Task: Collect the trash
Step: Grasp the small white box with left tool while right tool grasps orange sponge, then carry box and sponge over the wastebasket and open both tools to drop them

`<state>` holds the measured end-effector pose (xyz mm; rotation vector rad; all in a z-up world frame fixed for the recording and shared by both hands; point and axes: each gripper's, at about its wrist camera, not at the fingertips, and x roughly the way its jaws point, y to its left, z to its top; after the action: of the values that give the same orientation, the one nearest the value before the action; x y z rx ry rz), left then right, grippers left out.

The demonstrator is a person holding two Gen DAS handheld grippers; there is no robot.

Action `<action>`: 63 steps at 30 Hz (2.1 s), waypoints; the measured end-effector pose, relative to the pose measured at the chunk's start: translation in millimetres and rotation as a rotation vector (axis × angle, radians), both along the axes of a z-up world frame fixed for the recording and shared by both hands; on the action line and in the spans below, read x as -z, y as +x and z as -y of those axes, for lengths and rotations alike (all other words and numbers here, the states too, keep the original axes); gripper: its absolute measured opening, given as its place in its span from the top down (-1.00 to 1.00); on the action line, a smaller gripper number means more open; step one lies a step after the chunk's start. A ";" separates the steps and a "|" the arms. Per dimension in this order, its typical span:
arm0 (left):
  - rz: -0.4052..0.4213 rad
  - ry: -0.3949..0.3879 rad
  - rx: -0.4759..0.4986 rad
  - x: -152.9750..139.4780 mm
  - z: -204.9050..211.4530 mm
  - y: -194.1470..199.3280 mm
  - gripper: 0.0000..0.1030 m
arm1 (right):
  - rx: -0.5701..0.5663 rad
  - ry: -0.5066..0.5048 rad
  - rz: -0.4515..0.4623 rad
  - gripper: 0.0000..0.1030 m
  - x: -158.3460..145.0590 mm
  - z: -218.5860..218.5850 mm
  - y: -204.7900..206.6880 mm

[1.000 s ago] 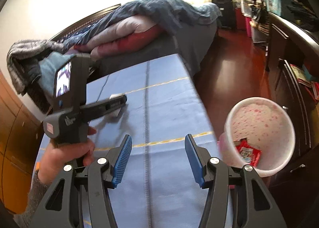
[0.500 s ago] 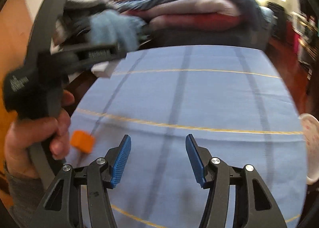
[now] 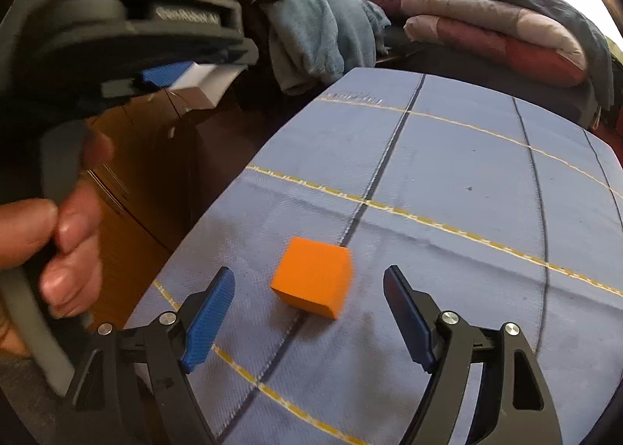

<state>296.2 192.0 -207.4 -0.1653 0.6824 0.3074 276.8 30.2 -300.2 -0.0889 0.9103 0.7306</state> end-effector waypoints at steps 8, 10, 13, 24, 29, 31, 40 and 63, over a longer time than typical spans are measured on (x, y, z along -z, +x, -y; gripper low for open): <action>-0.004 -0.019 -0.010 3.9 -7.1 -0.3 0.20 | 0.010 -0.074 -0.002 0.15 12.3 -13.0 1.5; -0.006 -0.020 -0.003 4.0 -3.0 0.7 0.20 | 0.015 -0.052 -0.019 0.16 11.5 -7.5 3.7; -0.004 -0.021 0.019 3.1 8.7 2.9 0.20 | 0.034 -0.042 -0.017 0.19 7.5 4.9 4.7; 0.021 -0.026 0.228 -7.3 113.6 21.0 0.20 | 0.228 0.002 0.012 0.18 -15.2 112.9 11.3; 0.030 -0.030 0.338 -12.1 175.0 31.7 0.20 | 0.343 0.007 0.042 0.18 -24.6 172.3 16.1; 0.035 -0.036 0.378 -13.6 197.0 35.4 0.20 | 0.385 0.011 0.048 0.18 -26.3 194.3 15.9; 0.038 -0.032 0.602 -11.2 316.0 55.6 0.20 | 0.612 0.039 0.062 0.18 -24.8 306.6 19.9; -0.113 -0.146 0.977 54.6 534.6 124.2 0.20 | 1.039 0.007 0.060 0.18 15.4 498.7 55.9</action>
<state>420.4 -342.6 -262.0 0.0593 0.8203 -0.6753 332.7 -468.6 -315.6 0.3504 0.7605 -0.2363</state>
